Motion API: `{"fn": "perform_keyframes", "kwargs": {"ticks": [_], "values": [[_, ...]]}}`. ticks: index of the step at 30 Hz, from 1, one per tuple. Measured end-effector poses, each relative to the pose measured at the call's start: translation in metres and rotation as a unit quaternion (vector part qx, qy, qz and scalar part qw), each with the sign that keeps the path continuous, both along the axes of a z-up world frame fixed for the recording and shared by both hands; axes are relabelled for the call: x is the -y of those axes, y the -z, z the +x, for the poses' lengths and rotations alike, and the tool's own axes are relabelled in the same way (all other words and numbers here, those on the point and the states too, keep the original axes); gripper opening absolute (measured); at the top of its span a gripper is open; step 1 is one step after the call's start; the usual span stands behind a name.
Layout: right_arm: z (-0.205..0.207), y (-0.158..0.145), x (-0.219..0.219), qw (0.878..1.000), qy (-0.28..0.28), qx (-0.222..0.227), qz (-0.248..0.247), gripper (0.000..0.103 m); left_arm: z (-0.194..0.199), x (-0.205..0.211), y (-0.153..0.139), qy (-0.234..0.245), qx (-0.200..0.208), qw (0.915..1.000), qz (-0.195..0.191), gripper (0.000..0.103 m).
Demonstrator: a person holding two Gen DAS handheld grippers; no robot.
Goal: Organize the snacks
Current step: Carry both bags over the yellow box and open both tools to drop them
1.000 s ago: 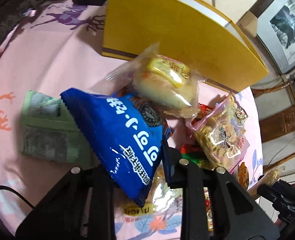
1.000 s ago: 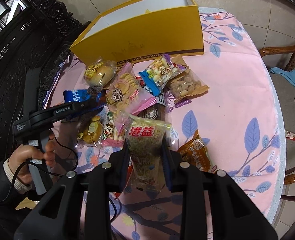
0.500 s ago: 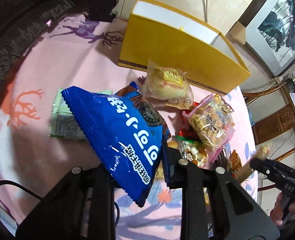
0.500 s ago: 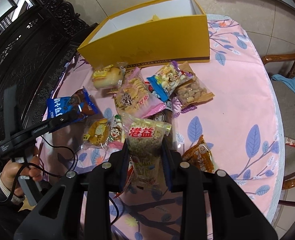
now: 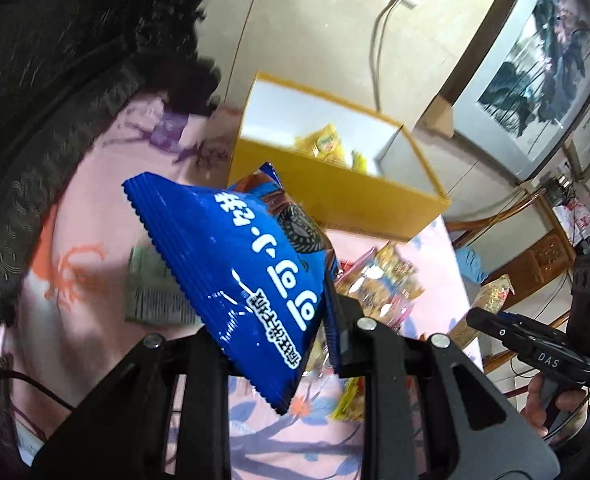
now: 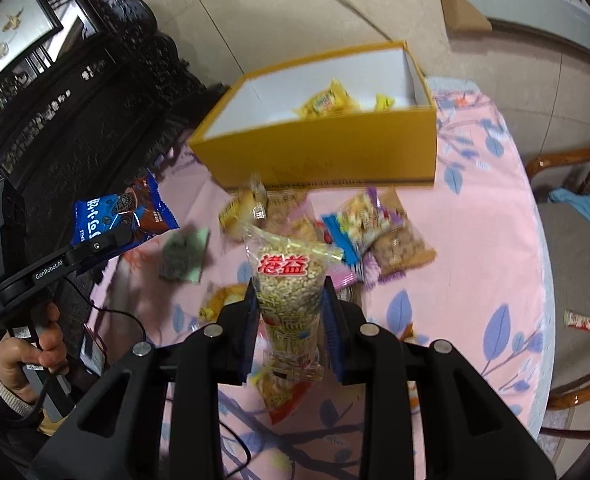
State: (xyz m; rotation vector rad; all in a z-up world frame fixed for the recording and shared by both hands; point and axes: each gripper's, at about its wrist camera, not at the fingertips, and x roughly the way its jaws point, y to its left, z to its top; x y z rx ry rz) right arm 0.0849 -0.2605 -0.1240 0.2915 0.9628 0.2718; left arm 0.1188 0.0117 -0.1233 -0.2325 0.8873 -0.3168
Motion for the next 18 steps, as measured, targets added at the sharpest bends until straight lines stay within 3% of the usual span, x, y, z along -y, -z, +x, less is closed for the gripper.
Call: {"fn": "perform_keyframes", "kwargs": {"ticks": [8,18], "values": [[0.028,-0.037,0.007,0.998,0.003,0.058,-0.005,0.03,0.022,0.011,-0.033,0.013,0.041,0.999,-0.01,0.024],[0.102,-0.089,0.005,0.988,0.019,0.148,-0.025,0.03,0.093,0.038,-0.061,0.03,0.091,0.9953,-0.014,0.024]]}}
